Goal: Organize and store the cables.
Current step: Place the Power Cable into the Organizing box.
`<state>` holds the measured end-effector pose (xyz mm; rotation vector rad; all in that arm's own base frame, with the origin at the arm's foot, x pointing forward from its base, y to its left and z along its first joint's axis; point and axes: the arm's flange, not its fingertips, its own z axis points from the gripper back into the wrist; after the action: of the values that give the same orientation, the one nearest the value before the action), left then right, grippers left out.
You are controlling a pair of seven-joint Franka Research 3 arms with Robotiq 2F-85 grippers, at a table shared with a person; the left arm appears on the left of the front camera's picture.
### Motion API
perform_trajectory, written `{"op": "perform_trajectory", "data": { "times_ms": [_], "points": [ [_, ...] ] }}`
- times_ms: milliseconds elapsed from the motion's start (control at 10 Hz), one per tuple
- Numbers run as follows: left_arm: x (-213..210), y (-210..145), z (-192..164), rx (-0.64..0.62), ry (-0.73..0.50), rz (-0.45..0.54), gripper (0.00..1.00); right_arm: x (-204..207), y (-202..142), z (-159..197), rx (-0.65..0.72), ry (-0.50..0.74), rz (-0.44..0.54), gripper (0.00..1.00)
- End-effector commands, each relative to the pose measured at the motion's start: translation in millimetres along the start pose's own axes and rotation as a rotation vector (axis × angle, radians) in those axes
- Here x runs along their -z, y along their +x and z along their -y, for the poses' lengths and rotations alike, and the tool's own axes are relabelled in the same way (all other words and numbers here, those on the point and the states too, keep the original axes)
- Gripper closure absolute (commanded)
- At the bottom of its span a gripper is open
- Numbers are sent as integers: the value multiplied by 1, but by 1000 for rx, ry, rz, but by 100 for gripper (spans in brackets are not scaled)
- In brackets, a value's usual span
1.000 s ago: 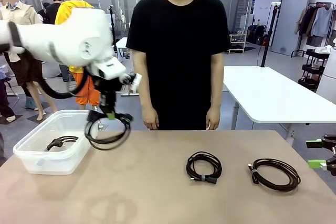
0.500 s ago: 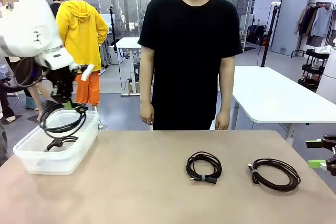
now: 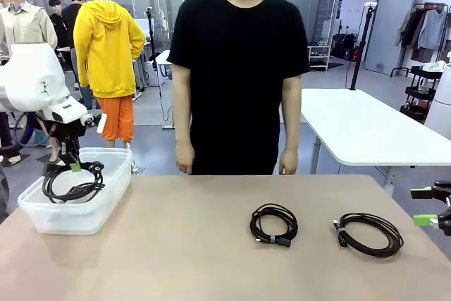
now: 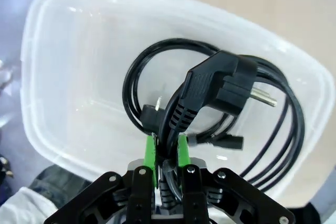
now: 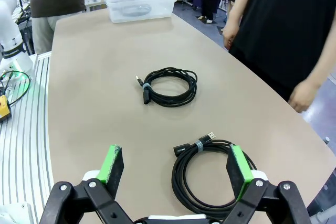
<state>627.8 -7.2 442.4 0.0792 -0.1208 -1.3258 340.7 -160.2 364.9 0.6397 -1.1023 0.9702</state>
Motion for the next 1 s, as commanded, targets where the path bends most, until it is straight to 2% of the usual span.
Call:
{"op": "perform_trajectory", "data": {
  "times_ms": [0,100,200,400,500,600,700,900],
  "points": [
    [18,8,-20,-90,23,48,82,0,1,1,-8,-12,-9,0],
    [28,8,-20,-108,0,37,82,0,1,1,-8,-12,-9,0],
    [46,13,-25,-119,-21,-18,82,0,1,1,-8,-12,-9,0],
    [56,15,-26,-133,-37,-17,82,0,1,1,-8,-12,-9,0],
    [54,15,-24,-133,-37,-25,62,0,1,1,-8,-12,-9,0],
    [51,15,-23,-136,-33,-29,50,0,1,1,-8,-12,-9,0],
    [50,16,-24,-128,-29,-33,22,0,1,1,-8,-12,-9,0],
    [46,17,-22,-125,-22,-29,0,0,1,1,-8,-12,-9,0]
  ]
}}
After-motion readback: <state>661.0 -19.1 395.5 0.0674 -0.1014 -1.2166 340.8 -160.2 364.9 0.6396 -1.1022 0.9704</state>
